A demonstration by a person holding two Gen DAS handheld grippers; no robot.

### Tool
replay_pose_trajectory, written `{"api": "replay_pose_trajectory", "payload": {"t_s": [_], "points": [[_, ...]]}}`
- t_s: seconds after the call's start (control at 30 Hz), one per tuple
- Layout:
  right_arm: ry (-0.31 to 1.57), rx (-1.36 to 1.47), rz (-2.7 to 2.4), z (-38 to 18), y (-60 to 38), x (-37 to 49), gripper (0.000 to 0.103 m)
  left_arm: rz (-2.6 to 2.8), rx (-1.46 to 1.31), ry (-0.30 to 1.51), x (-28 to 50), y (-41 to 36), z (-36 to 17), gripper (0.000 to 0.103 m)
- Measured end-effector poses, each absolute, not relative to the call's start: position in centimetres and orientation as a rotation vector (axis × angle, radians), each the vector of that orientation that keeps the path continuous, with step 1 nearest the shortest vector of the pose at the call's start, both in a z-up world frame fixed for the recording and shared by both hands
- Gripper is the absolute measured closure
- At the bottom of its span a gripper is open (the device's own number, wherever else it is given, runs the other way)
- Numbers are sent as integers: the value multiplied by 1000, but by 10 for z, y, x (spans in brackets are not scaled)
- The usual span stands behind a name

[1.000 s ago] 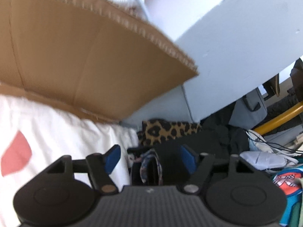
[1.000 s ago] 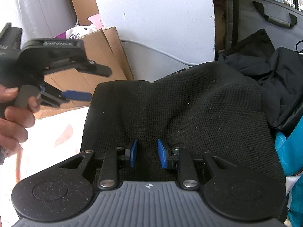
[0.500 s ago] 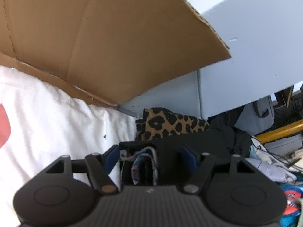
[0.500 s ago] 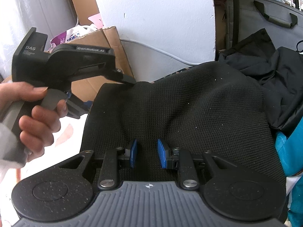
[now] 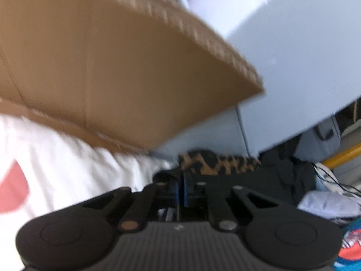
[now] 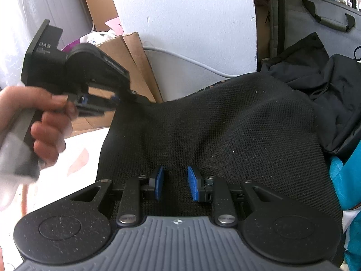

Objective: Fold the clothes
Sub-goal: 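Lower the shorts onto the clothes pile and open both grippers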

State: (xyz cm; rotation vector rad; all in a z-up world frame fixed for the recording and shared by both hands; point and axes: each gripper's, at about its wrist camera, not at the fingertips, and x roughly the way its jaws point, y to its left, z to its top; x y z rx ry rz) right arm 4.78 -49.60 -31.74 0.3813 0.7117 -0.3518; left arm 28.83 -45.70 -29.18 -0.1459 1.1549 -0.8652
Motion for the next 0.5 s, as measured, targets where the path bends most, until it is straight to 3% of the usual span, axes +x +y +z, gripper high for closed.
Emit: {"api": "replay_pose_trajectory", "payload": {"t_s": [0.2, 0.3, 0.5], "points": [[712, 387, -348, -318, -496, 48, 73, -873, -68, 1050, 294, -456, -275, 99], [714, 394, -352, -317, -496, 49, 72, -825, -23, 1019, 294, -452, -268, 90], [702, 423, -368, -313, -500, 49, 72, -833, 24, 1066, 287, -433, -259, 87]]}}
